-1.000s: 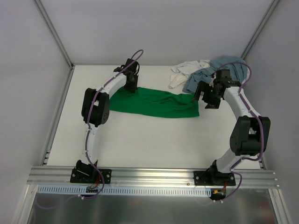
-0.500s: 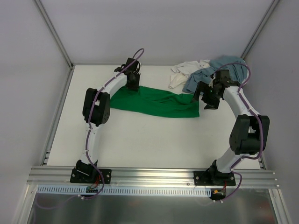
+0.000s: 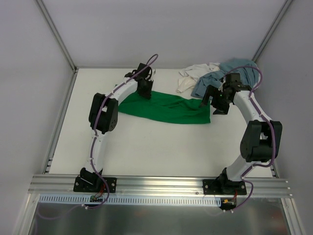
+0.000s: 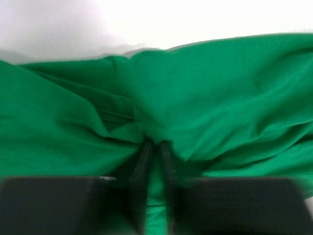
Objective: Fold and stack the t-shirts
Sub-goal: Fold the other side of the tshirt into a rectangle
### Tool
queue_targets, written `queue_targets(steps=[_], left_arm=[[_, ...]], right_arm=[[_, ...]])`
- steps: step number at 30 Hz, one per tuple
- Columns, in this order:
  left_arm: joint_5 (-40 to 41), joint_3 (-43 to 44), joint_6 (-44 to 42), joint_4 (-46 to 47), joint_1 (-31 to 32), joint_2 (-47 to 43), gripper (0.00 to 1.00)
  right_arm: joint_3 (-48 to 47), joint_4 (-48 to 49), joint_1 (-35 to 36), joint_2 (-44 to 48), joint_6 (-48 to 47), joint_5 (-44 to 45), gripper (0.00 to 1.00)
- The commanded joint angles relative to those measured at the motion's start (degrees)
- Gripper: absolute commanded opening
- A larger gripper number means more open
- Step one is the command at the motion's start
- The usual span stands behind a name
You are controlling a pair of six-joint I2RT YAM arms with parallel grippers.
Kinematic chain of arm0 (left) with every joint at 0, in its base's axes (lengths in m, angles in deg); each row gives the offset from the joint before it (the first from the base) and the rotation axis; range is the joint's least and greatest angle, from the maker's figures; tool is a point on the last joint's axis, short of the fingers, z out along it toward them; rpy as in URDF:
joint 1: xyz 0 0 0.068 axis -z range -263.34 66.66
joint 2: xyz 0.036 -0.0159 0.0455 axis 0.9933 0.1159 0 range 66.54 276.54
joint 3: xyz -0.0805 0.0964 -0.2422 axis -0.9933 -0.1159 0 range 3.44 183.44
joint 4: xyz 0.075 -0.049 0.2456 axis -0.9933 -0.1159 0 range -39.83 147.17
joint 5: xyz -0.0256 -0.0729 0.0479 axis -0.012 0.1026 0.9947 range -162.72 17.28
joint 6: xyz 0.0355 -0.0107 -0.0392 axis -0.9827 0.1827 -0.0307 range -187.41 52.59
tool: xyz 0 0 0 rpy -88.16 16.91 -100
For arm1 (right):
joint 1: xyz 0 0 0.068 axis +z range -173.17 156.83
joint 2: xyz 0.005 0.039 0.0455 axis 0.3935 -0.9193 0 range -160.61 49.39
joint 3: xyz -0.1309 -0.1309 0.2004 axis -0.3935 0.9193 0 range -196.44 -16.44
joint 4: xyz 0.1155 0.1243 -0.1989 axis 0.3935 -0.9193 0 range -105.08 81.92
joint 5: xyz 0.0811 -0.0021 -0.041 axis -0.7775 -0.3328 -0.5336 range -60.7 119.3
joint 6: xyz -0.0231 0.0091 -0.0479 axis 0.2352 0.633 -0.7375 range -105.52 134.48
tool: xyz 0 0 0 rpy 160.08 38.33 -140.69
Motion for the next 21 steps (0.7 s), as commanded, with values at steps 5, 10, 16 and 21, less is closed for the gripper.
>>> queue_targets(steps=[5,10,16,21], left_arm=[[-2.3,-0.9,-0.1,0.7,0.6,-3.5,0.99],[1.9,-1.5,-1.0,-0.4,-0.5,-5.7,0.99],[4.0,-8.5,-0.8,1.0,-7.7,-13.6,0.99],[1.3,-17.7,-1.0,3.2,-14.6,-20.3,0.99]], right_arm=[[-0.3,1.1,-0.6,0.0,0.7,-1.3,1.0],[-0.3,1.0,-0.6,0.1,0.6,-1.6,1.0],[-2.1,0.0,-0.5,0.0,-0.1,-1.0,0.99],[-3.1,-0.7,-0.6,0.7,-0.9,-0.2,1.0]])
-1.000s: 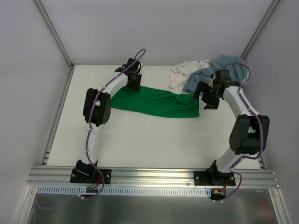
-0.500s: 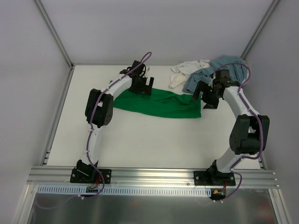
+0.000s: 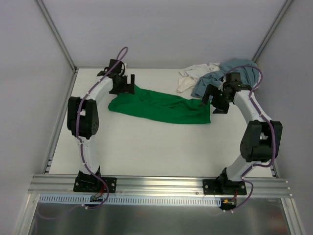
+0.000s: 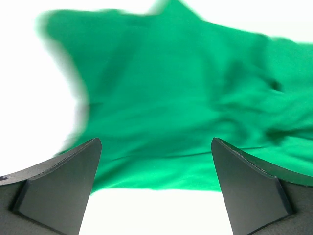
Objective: Fold and stack the t-shirts
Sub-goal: Fold the other side of the tshirt into a rectangle
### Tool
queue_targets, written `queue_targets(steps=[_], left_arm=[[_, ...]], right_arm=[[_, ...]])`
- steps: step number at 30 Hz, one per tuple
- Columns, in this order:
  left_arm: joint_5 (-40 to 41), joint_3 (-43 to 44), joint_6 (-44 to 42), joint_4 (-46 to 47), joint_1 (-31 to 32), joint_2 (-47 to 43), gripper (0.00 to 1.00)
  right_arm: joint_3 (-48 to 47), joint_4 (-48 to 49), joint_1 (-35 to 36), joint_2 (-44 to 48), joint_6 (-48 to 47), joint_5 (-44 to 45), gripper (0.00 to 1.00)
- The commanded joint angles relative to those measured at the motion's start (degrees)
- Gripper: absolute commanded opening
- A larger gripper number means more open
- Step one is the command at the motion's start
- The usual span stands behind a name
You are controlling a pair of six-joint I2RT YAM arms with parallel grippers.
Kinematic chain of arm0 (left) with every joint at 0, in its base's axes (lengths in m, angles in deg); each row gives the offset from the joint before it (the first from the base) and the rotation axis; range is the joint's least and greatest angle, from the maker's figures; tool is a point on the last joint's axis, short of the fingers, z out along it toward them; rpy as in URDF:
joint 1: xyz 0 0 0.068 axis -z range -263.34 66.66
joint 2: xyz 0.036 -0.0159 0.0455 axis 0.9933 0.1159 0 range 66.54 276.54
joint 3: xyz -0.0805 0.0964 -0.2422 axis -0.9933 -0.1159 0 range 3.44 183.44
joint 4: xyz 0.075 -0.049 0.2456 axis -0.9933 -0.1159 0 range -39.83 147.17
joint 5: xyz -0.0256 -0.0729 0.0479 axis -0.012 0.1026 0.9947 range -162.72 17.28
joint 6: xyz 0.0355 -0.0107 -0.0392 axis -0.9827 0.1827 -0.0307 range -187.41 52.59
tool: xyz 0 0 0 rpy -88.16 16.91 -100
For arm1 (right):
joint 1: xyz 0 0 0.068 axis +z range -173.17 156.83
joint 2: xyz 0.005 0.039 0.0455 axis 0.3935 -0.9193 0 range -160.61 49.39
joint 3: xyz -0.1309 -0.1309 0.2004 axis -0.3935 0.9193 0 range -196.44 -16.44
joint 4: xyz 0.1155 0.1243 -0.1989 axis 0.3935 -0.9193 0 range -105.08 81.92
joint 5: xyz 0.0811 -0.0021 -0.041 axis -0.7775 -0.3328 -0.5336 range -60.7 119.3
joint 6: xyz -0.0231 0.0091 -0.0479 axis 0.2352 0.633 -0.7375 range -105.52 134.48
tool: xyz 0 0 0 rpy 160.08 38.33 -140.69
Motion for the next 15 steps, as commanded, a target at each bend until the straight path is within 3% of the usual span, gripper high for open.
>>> queue_targets(steps=[1,8,12,15], left_arm=[[-1.1,-5.2,-0.3,2.7,-5.0,-6.7,0.99],[-5.7,-5.7,3.6,4.1,-5.3,-7.9,0.99],[-14.7,-5.9,4.8,5.3,-5.3,-8.3,0.99],[-16.7,-6.6,6.3,6.3,-5.3,-8.9,0.99]], right_arm=[[-2.7,-0.9,-0.6,0.8,-0.7,0.3,1.0],[-4.9,-0.8,-0.6,0.3,-0.7,-1.0,1.0],[-7.9,0.2,-0.4,-3.7,0.2,-4.2,1.0],[-10.8,0.6,0.1,-7.6,1.4,-6.9,0.99]])
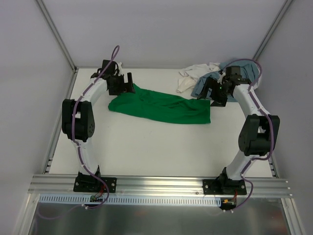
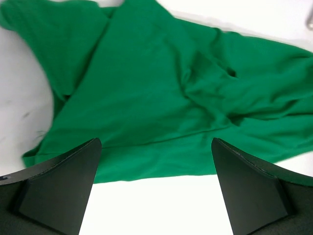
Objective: Fold and stack the t-shirts
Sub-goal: Fold the other side of the tshirt into a rectangle
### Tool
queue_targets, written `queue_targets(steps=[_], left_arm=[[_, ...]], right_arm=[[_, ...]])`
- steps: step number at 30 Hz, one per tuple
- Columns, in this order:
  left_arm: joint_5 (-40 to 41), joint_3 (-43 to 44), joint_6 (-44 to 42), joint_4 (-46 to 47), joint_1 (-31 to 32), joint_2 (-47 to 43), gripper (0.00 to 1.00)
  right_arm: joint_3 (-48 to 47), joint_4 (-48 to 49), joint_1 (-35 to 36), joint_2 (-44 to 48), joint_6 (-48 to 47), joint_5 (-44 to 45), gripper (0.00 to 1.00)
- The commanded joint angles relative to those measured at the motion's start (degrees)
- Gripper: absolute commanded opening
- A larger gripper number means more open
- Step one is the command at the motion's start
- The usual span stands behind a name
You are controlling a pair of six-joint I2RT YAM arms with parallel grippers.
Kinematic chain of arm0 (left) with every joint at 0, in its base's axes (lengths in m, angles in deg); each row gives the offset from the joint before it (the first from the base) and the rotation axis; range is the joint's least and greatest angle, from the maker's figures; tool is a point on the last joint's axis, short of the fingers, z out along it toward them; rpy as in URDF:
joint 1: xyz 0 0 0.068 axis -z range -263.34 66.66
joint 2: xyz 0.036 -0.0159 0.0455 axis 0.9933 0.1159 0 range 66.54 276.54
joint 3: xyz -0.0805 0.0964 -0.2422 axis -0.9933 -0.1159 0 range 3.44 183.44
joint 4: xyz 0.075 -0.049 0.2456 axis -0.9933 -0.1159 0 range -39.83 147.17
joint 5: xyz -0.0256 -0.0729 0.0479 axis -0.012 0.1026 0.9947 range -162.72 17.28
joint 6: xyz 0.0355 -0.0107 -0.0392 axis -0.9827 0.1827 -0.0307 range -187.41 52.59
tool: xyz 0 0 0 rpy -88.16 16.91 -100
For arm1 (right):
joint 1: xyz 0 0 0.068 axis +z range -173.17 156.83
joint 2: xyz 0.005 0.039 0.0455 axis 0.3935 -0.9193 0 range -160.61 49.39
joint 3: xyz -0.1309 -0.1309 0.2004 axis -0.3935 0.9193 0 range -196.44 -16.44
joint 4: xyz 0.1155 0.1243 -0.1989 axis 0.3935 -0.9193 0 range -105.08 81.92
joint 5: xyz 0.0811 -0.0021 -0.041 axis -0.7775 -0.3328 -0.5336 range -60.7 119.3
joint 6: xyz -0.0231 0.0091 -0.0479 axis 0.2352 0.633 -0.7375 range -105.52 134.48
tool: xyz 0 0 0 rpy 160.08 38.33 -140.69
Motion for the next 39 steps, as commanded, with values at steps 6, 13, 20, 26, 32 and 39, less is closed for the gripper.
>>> queue_targets(steps=[6,13,20,26,32,39], left_arm=[[-6.0,-1.2,1.8,1.4,-0.4,-4.6,0.99],[-5.8,-2.5,1.4,1.5,-1.0,-5.7,0.99],[-6.0,-2.2,1.7,1.6,-1.0,-5.6,0.99],[-5.4,-2.5,1.3,1.2,-1.0,-6.5,0.99],[-4.9,-2.6,0.9,0.8,-1.0,-6.8,0.99],[-4.5,-1.5,0.6,-0.2,-1.0,-6.6,0.99]], right_arm=[[-4.3,-0.9,1.9,-5.6,1.1,-4.8,0.83],[-1.9,-2.7,1.1,-3.6,-0.3,-0.6,0.83],[-0.8,-2.3,0.3,-4.8,-0.6,1.0,0.84],[0.0,-1.6,0.2,-6.9,-0.9,1.0,0.83],[-0.3,-0.8,0.2,-9.1,-0.3,0.6,0.84],[-3.1,-0.9,0.2,-12.4,0.1,-0.1,0.54]])
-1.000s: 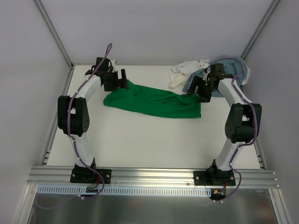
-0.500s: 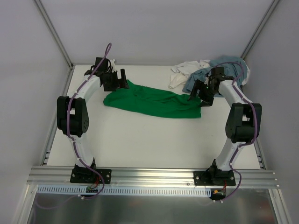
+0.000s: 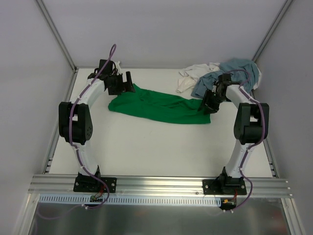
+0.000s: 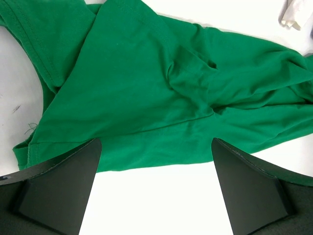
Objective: Fold and stack the t-shirts
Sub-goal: Fold the other side of the tshirt into a rectangle, then rotate the tshirt 90 degrees
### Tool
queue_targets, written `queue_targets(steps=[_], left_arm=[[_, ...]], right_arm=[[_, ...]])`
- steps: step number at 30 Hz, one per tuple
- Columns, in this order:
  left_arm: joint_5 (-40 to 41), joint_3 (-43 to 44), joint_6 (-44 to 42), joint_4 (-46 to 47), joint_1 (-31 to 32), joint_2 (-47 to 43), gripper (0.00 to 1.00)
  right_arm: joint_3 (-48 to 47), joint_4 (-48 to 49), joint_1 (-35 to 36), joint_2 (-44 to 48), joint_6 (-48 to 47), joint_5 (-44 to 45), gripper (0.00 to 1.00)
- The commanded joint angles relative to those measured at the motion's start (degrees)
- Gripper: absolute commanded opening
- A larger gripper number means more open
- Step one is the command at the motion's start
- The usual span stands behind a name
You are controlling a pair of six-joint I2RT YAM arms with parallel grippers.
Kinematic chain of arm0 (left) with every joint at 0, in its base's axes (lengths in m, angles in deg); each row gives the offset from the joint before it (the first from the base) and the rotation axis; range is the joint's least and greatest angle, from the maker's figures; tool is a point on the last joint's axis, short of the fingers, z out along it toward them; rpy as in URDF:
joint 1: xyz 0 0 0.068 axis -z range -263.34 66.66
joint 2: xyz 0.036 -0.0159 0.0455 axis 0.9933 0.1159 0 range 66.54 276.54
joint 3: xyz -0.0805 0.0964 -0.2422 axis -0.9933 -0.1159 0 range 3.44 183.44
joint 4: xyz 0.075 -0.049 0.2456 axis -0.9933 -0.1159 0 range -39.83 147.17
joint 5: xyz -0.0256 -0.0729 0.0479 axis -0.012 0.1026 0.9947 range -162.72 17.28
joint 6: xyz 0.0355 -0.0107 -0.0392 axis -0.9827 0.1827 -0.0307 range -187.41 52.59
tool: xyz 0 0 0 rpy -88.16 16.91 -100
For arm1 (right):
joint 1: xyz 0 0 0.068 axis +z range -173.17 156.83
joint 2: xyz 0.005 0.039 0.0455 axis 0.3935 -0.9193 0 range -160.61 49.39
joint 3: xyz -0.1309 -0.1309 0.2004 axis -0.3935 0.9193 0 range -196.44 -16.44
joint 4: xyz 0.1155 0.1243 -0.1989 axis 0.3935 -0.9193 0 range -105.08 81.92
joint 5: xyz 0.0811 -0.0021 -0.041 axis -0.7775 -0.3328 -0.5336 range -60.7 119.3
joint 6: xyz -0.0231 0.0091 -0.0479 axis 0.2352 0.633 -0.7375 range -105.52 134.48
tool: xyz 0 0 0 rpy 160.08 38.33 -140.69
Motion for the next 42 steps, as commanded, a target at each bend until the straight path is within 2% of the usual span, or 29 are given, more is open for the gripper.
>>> queue_targets(steps=[1,2,6,13,18,19,20,21,22,23,25,27,29,30,32,34,38,40,42], left_arm=[[0.2,0.4,-0.7,-0.5,-0.5,-3.3,0.99],[0.1,0.4,-0.8,-0.6,-0.5,-3.4,0.99],[0.2,0.6,-1.0,-0.9,-0.6,-3.4,0.99],[0.0,1.0,-1.0,-1.6,-0.5,-3.1,0.99],[0.0,0.9,-1.1,-1.6,-0.5,-3.3,0.99],[-0.1,0.8,-1.0,-1.6,-0.6,-3.2,0.99],[-0.2,0.6,-1.1,-1.7,-0.5,-3.3,0.99],[-0.6,0.5,-1.1,-1.7,-0.5,-3.4,0.99],[-1.1,0.0,-1.2,-1.6,-0.5,-3.5,0.99],[-1.6,-0.3,-1.2,-1.5,-0.6,-3.6,0.99],[-2.9,-0.9,-0.7,-1.3,-0.6,-3.7,0.99],[-4.2,-1.4,-0.1,-1.5,-0.8,-3.0,0.99],[-5.7,-1.6,0.4,-1.9,-0.9,-2.4,0.99],[-6.2,-1.9,1.2,-1.2,-0.9,-2.1,0.99],[-8.4,-1.8,2.1,-0.8,-1.0,-1.5,0.99],[-10.0,-0.4,3.3,-1.3,-1.0,0.1,0.98],[-11.9,0.8,4.3,-1.5,-1.0,1.5,0.86],[-11.7,1.3,4.2,-1.7,-1.0,1.4,0.88],[-11.3,1.4,4.1,-2.2,-1.0,1.3,0.95]], right_arm=[[-2.9,-0.1,-0.4,-1.0,0.2,-0.5,0.44],[-3.1,-0.1,-0.4,-1.4,0.2,-0.5,0.25],[-3.5,-0.1,-0.6,-2.0,0.4,0.1,0.03],[-3.6,-1.8,-1.1,-1.1,0.1,6.0,0.0],[-5.2,-2.5,-4.0,-2.6,-0.2,6.8,0.01],[-5.6,-2.7,-4.2,-2.8,0.0,6.5,0.04],[-6.4,-2.9,-4.2,-3.4,0.0,6.4,0.11],[-6.5,-2.9,-4.4,-3.6,0.1,6.1,0.24],[-6.8,-2.9,-4.5,-3.5,0.2,6.0,0.56],[-7.2,-3.1,-4.5,-3.2,0.2,5.8,0.71],[-7.7,-3.3,-4.5,-2.6,0.3,5.9,0.82],[-8.5,-3.7,-4.6,-1.9,0.2,5.5,0.84],[-9.2,-3.8,-4.6,-1.9,0.4,5.0,0.8],[-9.7,-3.9,-4.7,-2.2,0.5,4.0,0.69],[-10.5,-3.5,-4.6,-2.8,0.9,2.6,0.39],[-11.9,-3.7,-4.6,-3.0,1.5,1.5,0.01],[-14.1,-4.5,-4.5,-1.9,1.8,1.5,0.0],[-14.0,-4.5,-4.5,-1.4,2.1,1.1,0.0],[-13.4,-3.8,-4.2,-1.3,3.0,-0.6,0.01]])
